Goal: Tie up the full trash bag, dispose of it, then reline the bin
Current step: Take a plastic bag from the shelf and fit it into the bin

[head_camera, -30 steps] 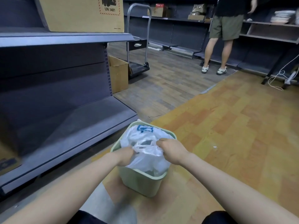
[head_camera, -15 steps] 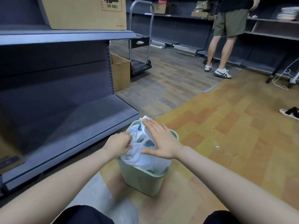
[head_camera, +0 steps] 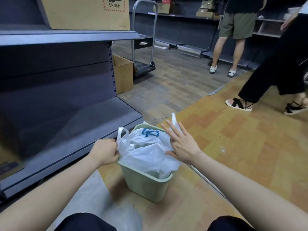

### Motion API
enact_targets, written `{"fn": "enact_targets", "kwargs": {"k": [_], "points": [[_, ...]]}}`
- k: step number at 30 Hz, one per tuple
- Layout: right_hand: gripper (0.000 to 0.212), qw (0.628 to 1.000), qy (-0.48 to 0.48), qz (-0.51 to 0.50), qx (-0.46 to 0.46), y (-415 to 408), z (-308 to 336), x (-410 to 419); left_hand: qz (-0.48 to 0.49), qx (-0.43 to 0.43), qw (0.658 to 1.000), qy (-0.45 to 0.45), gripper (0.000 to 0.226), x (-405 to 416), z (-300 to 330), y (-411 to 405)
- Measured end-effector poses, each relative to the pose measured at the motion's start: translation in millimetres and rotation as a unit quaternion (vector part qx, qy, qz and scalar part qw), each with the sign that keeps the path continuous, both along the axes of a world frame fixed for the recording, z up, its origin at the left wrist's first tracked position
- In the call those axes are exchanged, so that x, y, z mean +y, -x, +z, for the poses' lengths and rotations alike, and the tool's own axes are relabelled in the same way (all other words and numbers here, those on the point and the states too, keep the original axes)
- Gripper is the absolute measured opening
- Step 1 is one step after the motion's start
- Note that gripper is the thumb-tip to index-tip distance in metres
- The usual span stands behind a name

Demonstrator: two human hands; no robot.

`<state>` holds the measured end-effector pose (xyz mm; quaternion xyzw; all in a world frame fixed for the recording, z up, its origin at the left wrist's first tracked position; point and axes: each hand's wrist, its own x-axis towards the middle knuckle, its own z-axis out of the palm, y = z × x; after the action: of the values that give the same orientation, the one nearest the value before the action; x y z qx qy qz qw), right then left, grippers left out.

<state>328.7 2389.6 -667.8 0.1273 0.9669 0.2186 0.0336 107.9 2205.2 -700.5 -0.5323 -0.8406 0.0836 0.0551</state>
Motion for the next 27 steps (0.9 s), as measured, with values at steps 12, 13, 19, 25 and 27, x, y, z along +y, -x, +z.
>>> {"fn": "enact_targets", "kwargs": {"k": [12, 13, 19, 25, 27], "points": [[0.028, 0.99, 0.007, 0.129, -0.054, 1, -1, -22, -0.172, -0.013, 0.935, -0.309, 0.023, 8, 19, -31], [0.029, 0.99, 0.019, 0.121, -0.066, 3, -2, -23, -0.22, -0.008, 0.916, -0.336, 0.021, 12, 21, -37], [0.034, 0.985, 0.059, 0.14, -0.088, 9, -3, -30, -0.459, 0.053, 0.88, -0.11, 0.036, 28, 14, -66], [0.03, 0.982, 0.093, 0.126, -0.103, -13, -16, -25, -0.291, 0.018, 0.951, 0.101, 0.05, 18, -11, -42], [0.024, 0.983, 0.095, 0.133, -0.087, -19, -16, -24, -0.289, 0.035, 0.952, 0.095, 0.038, 14, -12, -30]]}}
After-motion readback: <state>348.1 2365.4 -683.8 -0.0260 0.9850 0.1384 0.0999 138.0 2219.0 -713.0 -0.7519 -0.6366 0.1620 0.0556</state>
